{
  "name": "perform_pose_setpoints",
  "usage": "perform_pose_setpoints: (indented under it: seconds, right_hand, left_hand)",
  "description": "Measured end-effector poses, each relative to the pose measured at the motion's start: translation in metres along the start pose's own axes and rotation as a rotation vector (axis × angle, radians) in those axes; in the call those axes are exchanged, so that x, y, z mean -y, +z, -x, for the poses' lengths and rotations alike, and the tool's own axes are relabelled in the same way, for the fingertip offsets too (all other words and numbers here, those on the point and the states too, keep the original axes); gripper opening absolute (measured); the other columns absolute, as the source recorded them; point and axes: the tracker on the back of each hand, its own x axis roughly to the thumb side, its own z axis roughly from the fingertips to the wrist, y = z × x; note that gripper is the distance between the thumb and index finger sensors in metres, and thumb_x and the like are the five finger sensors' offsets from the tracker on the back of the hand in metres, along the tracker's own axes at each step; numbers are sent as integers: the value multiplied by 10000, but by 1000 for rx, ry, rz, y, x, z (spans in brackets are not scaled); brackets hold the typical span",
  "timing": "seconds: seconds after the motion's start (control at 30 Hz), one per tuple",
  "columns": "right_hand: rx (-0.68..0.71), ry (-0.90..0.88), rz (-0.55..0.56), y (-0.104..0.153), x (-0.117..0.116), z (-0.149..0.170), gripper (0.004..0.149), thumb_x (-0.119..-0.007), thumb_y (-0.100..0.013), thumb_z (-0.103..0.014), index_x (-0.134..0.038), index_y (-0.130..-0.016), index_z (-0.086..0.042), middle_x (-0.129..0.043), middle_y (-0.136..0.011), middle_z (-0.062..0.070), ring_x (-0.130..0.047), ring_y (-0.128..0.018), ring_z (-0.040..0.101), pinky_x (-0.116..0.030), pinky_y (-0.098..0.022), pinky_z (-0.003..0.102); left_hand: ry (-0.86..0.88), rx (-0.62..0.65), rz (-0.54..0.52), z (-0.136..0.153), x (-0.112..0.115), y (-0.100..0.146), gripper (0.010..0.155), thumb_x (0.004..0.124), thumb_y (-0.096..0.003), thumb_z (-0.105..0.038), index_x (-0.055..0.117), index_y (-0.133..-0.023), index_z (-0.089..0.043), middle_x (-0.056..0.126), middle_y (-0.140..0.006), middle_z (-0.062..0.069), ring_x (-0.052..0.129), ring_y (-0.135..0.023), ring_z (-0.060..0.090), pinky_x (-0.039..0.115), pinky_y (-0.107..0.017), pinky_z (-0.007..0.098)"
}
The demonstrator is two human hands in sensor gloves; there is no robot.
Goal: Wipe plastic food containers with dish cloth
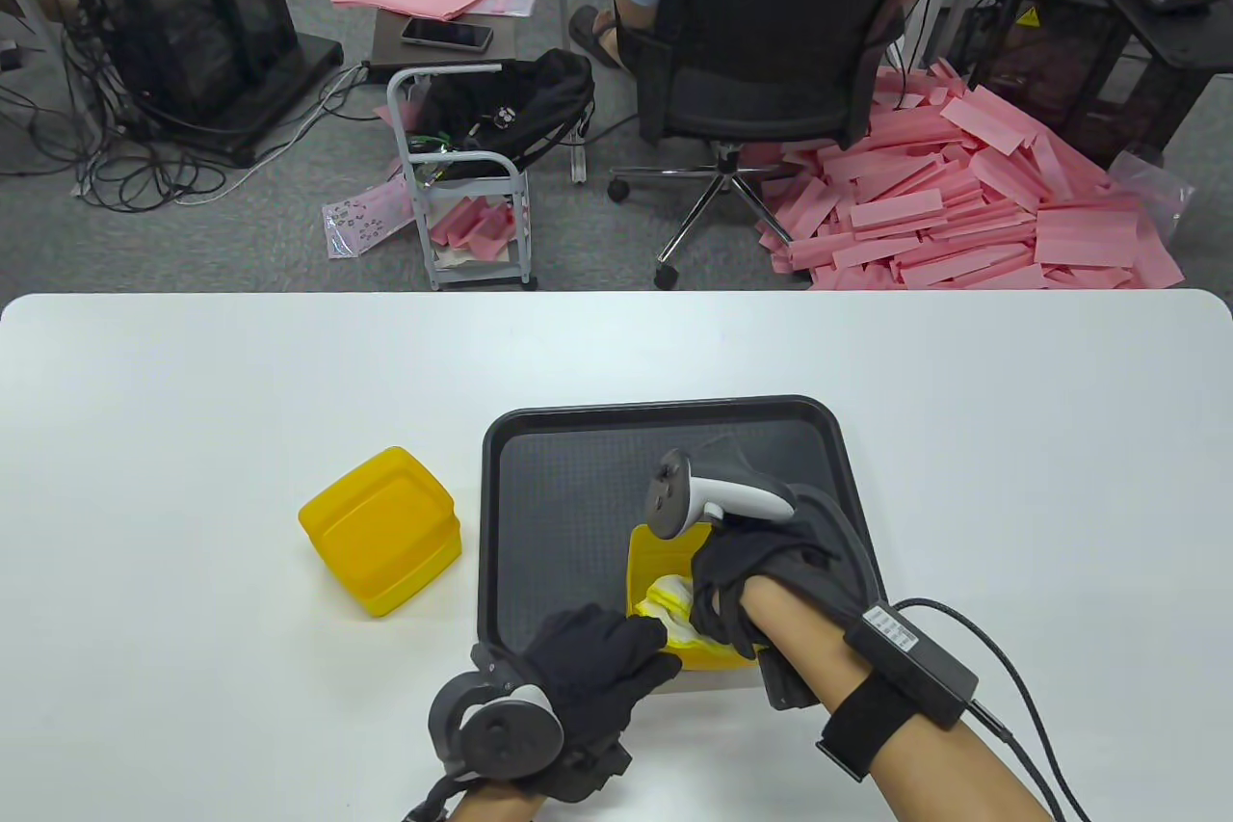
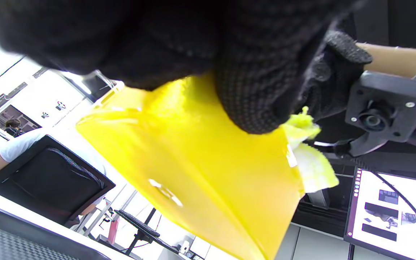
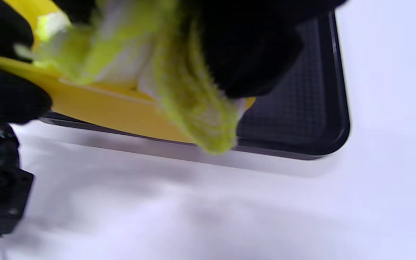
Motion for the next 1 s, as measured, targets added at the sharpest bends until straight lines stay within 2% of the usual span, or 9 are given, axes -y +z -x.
perform_pose_setpoints:
  seconds: [0.23, 0.37, 0.5, 0.63, 0.77, 0.9, 1.0]
  right_hand:
    - [120, -228, 5, -12, 0, 6, 568, -748, -558, -417, -584, -1022, -134, -919, -810, 51, -963, -288, 198, -846, -71, 212]
    - [193, -369, 55, -13, 3, 13, 623, -770, -550, -417, -552, -1055, -124, -928, -799, 46, -954, -267, 189, -839, -68, 210]
    - [252, -431, 110, -9, 5, 17, 666, -774, -549, -412, -523, -1079, -96, -922, -816, 43, -949, -278, 198, -839, -80, 216]
    - [292, -457, 130, -5, 7, 23, 619, -771, -550, -410, -576, -1061, -121, -907, -841, 35, -955, -316, 211, -851, -107, 230]
    - [344, -559, 163, -2, 9, 33, 560, -773, -552, -398, -640, -1031, -141, -900, -855, 43, -958, -341, 234, -856, -121, 247]
    - [460, -714, 160, 5, 11, 45, 549, -767, -558, -392, -632, -1037, -159, -886, -868, 45, -954, -396, 255, -863, -157, 265]
    - [500, -738, 246, 16, 15, 59, 540, -757, -563, -391, -621, -1041, -179, -865, -891, 44, -949, -471, 284, -881, -222, 300]
  left_hand:
    - [-24, -3, 4, 0, 3, 0, 380, 948, -370, -476, 998, -673, -253, 995, -361, 49, 985, -208, 250, 869, -157, 405]
    - [-7, -28, -20, 4, 2, 0, 387, 948, -374, -479, 989, -676, -240, 991, -359, 46, 984, -202, 244, 870, -150, 400]
    - [1, -48, -20, 7, 0, -1, 396, 949, -372, -480, 978, -681, -234, 985, -367, 47, 981, -208, 246, 866, -154, 404]
    - [11, -74, -5, 13, 1, -2, 387, 942, -379, -485, 966, -686, -250, 979, -372, 38, 977, -216, 240, 859, -160, 409]
    - [12, -94, -11, 18, -1, -2, 379, 946, -373, -483, 967, -681, -263, 980, -374, 39, 977, -223, 246, 856, -169, 416]
    - [9, -122, -5, 26, -3, 0, 375, 949, -373, -481, 973, -677, -263, 982, -371, 39, 978, -223, 248, 856, -172, 417]
    - [16, -147, -15, 32, -6, 0, 376, 948, -372, -482, 973, -678, -264, 983, -374, 41, 978, -228, 251, 855, -177, 421]
